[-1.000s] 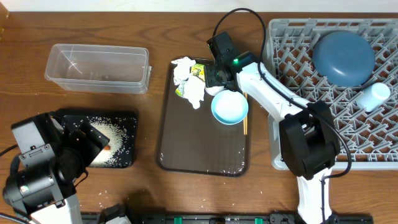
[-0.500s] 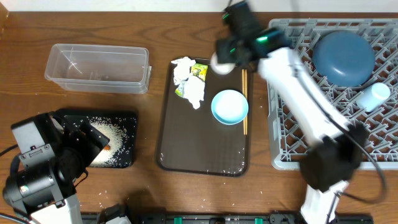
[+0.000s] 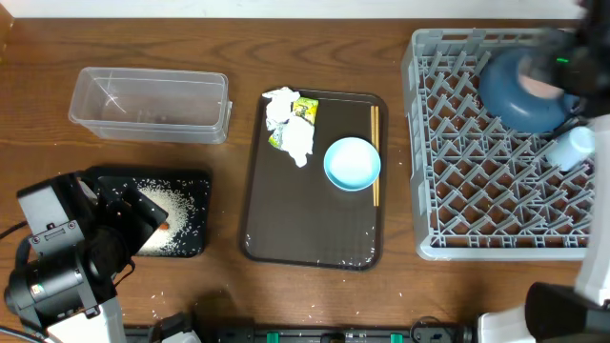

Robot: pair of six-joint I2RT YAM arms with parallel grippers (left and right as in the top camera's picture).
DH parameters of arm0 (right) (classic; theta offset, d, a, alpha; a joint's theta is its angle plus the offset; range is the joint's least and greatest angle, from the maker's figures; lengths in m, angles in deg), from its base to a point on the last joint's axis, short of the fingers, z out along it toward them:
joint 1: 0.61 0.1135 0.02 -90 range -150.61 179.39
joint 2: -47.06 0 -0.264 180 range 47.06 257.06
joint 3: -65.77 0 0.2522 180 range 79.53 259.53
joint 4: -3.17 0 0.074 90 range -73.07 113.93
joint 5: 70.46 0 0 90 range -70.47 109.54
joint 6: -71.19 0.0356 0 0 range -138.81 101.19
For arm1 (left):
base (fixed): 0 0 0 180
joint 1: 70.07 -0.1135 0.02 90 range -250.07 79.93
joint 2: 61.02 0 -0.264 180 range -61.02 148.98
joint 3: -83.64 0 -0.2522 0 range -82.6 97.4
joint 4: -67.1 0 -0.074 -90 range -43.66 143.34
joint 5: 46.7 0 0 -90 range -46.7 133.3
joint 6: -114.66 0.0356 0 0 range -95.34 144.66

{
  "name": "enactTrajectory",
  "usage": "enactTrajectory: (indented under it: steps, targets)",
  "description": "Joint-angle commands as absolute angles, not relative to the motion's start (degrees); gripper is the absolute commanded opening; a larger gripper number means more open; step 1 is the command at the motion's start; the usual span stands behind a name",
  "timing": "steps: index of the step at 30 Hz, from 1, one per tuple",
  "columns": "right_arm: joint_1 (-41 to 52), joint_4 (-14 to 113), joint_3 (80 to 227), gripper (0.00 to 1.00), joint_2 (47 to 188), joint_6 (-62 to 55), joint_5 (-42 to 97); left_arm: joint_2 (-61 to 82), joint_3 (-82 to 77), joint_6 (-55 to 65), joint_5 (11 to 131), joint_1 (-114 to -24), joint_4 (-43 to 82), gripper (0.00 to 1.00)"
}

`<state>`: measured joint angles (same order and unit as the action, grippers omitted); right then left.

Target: Sort waste into correct bins and load items into the dishwasher rack

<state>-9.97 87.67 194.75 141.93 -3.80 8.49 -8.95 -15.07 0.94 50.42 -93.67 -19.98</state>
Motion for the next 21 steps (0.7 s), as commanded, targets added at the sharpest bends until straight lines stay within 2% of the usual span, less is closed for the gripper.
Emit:
enactTrajectory:
  steps: [1, 6, 17, 21]
  targets:
    - [-17.3, 88.5, 193.3, 0.49, 142.3, -5.1, 14.8, -8.9, -15.2, 1.5, 49.7, -93.9, -20.2, 0.97]
    - [-22.4, 88.0, 187.7, 0.51, 142.7, -4.9, 19.5, -8.9, -15.2, 1.5, 49.7, -93.9, -20.2, 0.96]
    - [-22.7, 79.6, 170.8, 0.52, 142.7, -4.5, 19.6, -8.9, -15.2, 1.5, 49.7, -93.9, -20.2, 0.96]
    - [-22.7, 78.1, 168.5, 0.58, 142.7, -4.5, 19.6, -8.9, -15.2, 1.5, 49.7, -93.9, -20.2, 0.97]
